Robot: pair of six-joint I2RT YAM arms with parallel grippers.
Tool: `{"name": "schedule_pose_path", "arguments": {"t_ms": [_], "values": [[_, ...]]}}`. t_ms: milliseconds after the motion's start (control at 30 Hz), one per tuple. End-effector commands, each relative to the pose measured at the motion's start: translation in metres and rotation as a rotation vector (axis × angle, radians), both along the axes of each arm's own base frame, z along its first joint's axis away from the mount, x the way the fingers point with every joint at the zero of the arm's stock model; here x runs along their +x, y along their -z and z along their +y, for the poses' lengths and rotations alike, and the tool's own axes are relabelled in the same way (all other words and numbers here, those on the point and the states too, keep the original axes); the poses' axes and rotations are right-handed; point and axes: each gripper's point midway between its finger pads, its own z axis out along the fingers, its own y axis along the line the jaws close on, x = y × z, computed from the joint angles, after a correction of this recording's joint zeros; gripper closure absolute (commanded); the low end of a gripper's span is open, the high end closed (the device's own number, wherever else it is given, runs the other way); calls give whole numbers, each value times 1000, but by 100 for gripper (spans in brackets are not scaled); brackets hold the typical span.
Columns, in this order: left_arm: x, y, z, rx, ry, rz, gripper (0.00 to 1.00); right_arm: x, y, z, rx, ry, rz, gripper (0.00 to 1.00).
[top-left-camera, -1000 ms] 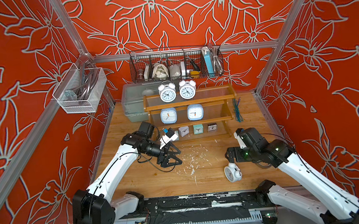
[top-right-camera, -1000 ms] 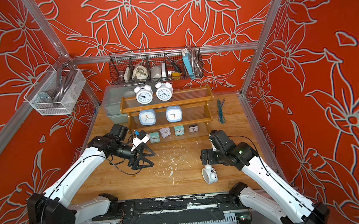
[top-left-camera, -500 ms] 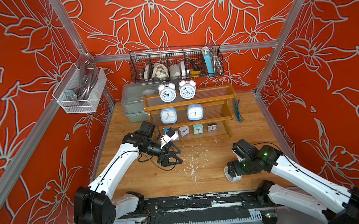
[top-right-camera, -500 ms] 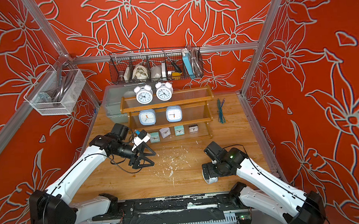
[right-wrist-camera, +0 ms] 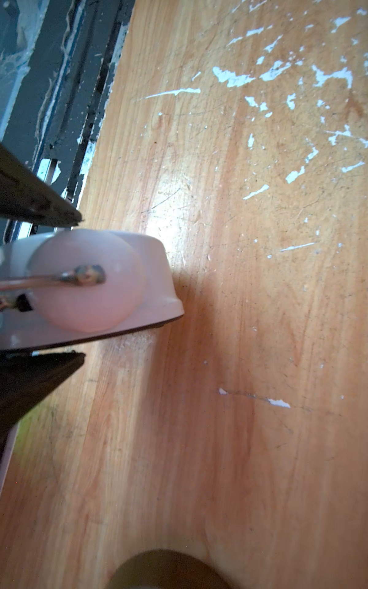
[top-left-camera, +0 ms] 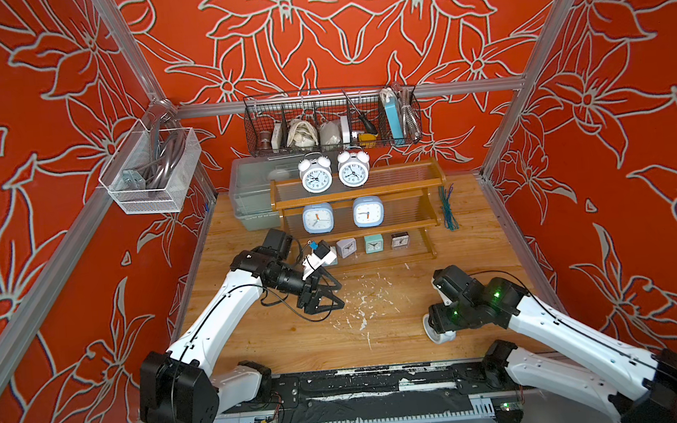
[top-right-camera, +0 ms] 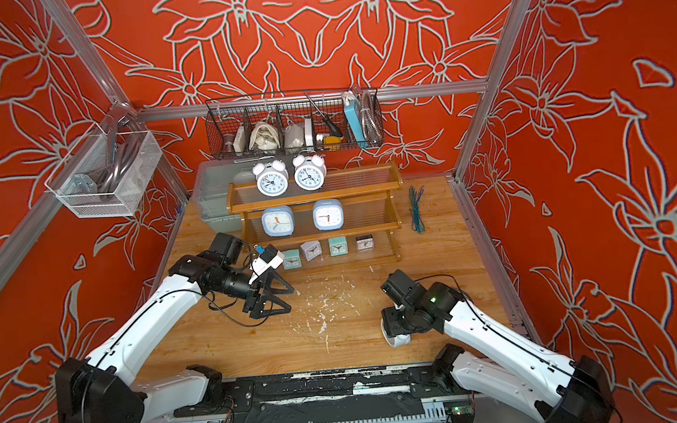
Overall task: Place the alarm clocks on the shelf by style
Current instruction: Pick up the alarm from the center of the board.
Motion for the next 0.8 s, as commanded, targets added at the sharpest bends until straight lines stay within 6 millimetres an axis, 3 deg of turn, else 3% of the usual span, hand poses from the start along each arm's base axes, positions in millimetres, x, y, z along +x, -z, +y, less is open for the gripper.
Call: {"name": "schedule_pose_path", "arguments": {"t_ms": [0,267,467,600,767], "values": [[0,5,0,1,-1,16,21,-2,5,2,-5,-7,12,39],[0,5,0,1,-1,16,21,0,2,4,4,-12,-5,56],[-1,4,0,0,0,19,20,3,-14,15,62,-45,-35,60],[-1,3,0,0,4,25,20,8,-32,34,145,-124,-73,60],[-6,3,-5,17,31,30,19,13,-61,73,310,-280,-122,60]]}}
